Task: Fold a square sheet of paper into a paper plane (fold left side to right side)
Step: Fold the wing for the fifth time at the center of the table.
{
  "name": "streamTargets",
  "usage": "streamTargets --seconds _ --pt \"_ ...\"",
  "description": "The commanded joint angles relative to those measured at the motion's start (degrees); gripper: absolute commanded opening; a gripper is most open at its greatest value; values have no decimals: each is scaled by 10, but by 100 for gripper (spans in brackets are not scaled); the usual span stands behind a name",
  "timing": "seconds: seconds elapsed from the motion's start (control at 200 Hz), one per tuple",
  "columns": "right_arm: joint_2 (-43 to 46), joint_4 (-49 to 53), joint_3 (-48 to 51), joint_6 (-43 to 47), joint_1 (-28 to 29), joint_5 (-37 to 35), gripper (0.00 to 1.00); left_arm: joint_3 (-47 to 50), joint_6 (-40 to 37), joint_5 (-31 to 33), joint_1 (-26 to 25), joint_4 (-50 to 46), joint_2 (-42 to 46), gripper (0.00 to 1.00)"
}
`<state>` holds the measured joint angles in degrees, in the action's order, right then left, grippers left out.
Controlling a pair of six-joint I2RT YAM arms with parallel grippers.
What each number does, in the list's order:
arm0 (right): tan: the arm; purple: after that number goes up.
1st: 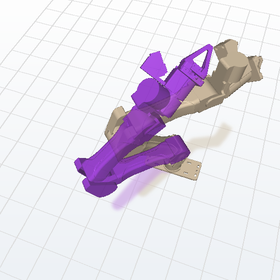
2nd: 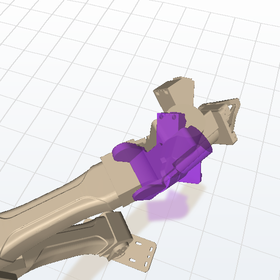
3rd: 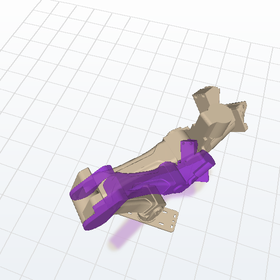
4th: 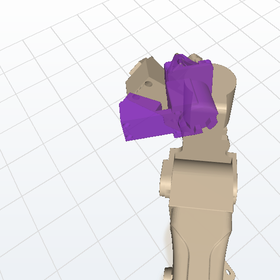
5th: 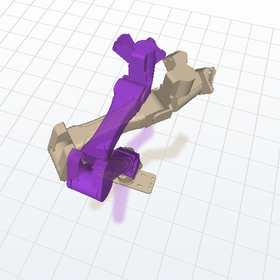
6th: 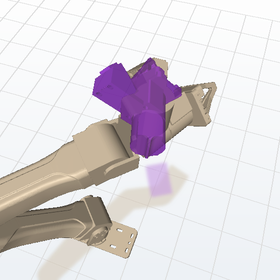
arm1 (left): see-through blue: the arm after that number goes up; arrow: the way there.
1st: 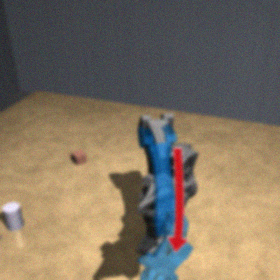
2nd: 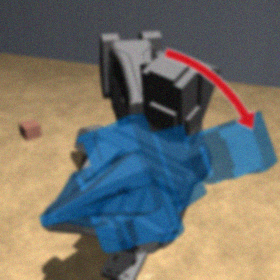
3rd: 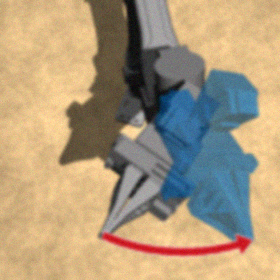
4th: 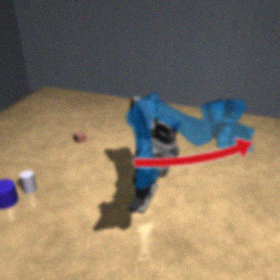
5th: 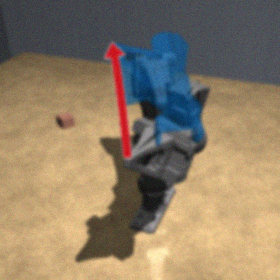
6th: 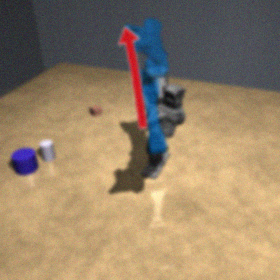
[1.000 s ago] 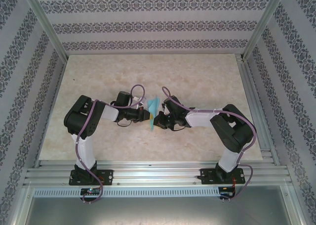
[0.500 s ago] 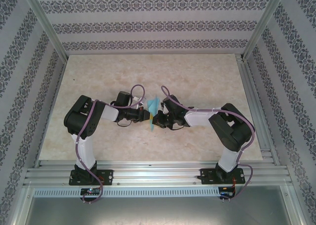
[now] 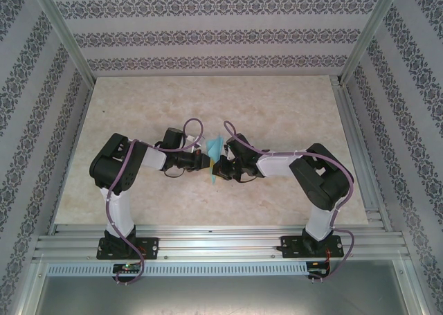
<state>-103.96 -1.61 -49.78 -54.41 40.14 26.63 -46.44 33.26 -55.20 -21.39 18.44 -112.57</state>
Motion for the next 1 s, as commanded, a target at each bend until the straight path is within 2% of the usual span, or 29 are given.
streamTargets --seconds 0.0,0.6,0.844,0.994 --pt "-16 -24 -16 -7 9 3 9 19 -31 38 16 -20 -27 0" --pt "-26 -56 -14 -21 10 7 9 20 -32 43 16 -21 -29 0" --pt "28 -5 8 10 -7 -14 15 19 -31 35 23 -19 -26 0" --pt "47 1 17 24 -37 -17 20 15 -39 31 27 -31 -20 0"
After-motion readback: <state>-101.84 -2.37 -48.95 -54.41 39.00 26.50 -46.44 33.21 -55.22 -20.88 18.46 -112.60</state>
